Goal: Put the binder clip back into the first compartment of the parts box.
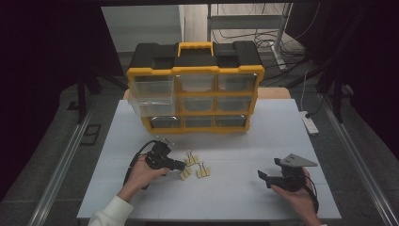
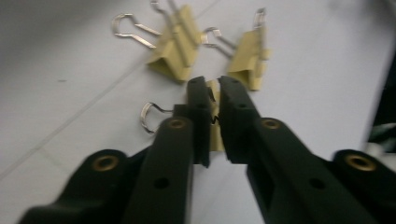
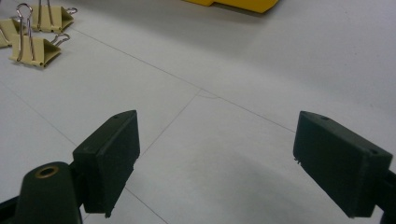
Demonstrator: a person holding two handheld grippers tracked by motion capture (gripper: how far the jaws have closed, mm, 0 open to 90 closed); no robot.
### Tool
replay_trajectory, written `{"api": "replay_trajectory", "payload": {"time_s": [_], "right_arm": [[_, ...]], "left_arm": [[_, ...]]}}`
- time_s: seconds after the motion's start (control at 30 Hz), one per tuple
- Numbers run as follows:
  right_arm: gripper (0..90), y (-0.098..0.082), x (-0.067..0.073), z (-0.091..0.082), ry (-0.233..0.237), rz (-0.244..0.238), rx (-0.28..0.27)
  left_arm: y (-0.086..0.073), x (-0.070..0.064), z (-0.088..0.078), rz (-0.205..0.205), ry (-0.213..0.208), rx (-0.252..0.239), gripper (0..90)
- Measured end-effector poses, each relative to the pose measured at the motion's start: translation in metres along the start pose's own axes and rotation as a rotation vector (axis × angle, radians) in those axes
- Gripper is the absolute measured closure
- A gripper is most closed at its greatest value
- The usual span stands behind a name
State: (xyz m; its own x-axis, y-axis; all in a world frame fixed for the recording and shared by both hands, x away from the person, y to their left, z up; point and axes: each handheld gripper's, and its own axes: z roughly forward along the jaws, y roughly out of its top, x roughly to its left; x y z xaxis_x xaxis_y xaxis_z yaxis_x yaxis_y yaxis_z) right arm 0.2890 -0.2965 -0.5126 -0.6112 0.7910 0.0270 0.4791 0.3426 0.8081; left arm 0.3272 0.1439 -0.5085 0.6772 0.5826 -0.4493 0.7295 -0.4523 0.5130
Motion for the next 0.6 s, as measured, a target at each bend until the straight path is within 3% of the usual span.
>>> {"api": "replay_trajectory", "payload": {"time_s": [0.27,0.6], "right_arm": [[15.3,0.000,0.000,0.000,-0.003,-0.001,0.001],[15.4,0.000,0.000,-0.001,-0.006,0.000,-0.001]], "left_arm": [[-0.001,-0.009,0.000,0.045,-0.017,-0.014,89.3],[-0.004,-0.028,-0.021,0.132,0.017,-0.139,89.3]]}}
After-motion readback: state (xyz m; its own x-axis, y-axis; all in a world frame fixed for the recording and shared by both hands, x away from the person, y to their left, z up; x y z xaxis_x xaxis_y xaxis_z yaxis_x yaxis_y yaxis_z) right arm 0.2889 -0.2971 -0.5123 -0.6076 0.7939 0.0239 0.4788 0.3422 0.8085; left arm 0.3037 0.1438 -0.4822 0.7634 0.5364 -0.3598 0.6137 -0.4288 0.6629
